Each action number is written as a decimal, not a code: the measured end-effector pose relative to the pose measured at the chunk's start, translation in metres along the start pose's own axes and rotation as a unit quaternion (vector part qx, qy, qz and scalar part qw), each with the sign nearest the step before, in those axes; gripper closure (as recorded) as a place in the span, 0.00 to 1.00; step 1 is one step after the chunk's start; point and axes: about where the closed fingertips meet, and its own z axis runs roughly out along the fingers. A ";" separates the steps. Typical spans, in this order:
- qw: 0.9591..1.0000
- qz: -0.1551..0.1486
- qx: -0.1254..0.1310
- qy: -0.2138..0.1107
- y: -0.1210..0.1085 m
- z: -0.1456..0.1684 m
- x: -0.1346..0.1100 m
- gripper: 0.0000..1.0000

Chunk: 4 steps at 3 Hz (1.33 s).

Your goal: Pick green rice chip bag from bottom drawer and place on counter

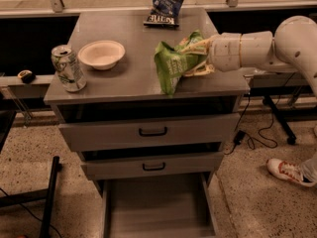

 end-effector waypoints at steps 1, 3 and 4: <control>1.000 0.022 0.001 0.003 -0.009 0.019 0.015 0.97; 1.000 0.021 -0.001 0.002 -0.009 0.019 0.014 0.44; 1.000 0.019 -0.009 -0.001 -0.010 0.017 0.012 0.20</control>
Offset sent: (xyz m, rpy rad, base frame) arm 0.0208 0.0090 -0.0013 0.0147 0.0317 -0.0178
